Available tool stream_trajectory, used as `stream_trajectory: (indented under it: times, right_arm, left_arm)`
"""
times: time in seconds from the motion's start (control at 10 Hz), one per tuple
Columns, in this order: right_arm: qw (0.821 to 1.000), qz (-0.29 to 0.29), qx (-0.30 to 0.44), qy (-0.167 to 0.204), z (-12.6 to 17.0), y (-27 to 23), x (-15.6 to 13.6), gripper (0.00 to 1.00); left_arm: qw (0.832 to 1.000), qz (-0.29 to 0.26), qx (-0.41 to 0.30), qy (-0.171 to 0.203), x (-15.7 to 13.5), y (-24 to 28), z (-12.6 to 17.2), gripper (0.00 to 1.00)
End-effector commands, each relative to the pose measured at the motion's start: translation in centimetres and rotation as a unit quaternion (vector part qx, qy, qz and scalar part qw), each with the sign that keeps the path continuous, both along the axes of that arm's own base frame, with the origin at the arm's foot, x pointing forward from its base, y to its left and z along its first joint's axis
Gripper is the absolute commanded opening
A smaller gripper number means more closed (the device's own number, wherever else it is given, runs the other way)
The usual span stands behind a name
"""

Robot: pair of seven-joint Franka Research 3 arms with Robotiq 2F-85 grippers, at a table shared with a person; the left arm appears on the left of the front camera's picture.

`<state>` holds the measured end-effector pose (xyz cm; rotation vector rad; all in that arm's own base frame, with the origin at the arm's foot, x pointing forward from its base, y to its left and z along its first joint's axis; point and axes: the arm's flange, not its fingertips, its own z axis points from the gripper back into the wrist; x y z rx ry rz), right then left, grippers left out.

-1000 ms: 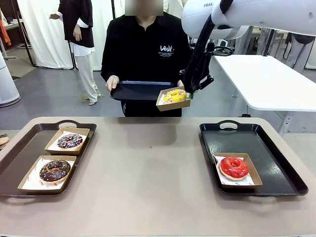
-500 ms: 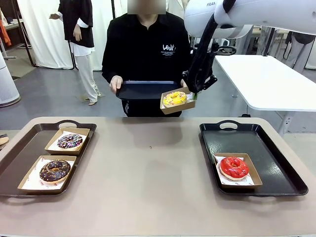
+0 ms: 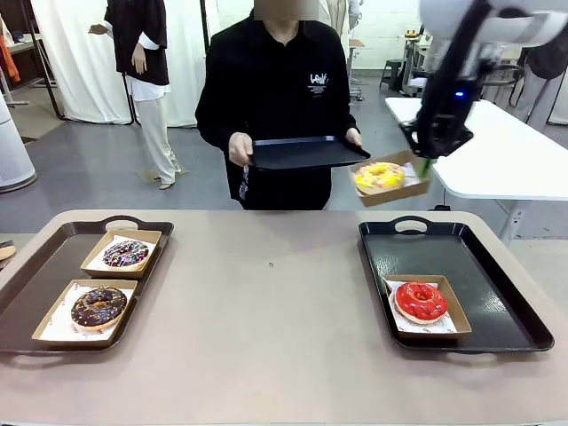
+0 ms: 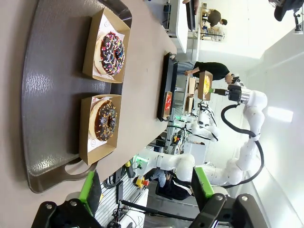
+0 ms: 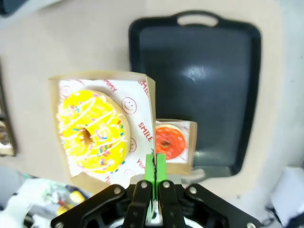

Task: Individually package the donuts and arrange them on the tray.
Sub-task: Place the picked Paper togo box on the Handle tray.

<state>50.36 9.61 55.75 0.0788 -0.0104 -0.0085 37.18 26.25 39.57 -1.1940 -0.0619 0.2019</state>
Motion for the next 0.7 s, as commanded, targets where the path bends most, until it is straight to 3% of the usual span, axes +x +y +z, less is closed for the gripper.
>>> stream_trajectory:
  times: [0.0,0.1,0.3,0.6]
  right_arm:
    - [0.999,0.037,0.018,-0.023,-3.2,-3.7,-1.5,0.01]
    - [0.999,0.016,0.029,-0.029,-4.2,-4.6,-0.9,0.01]
    - [0.999,0.031,0.018,-0.021,-7.5,-5.2,0.4,0.01]
    - [0.998,0.01,-0.051,0.023,-12.5,-5.6,1.7,0.01]
  left_arm:
    - [1.0,0.008,-0.006,0.0,0.0,-0.1,0.2,1.0]
    - [1.0,0.008,-0.006,0.0,0.0,-0.1,0.2,1.0]
    - [1.0,0.008,-0.006,0.0,0.0,-0.1,0.2,1.0]
    - [1.0,0.008,-0.006,0.0,0.0,-0.1,0.2,1.0]
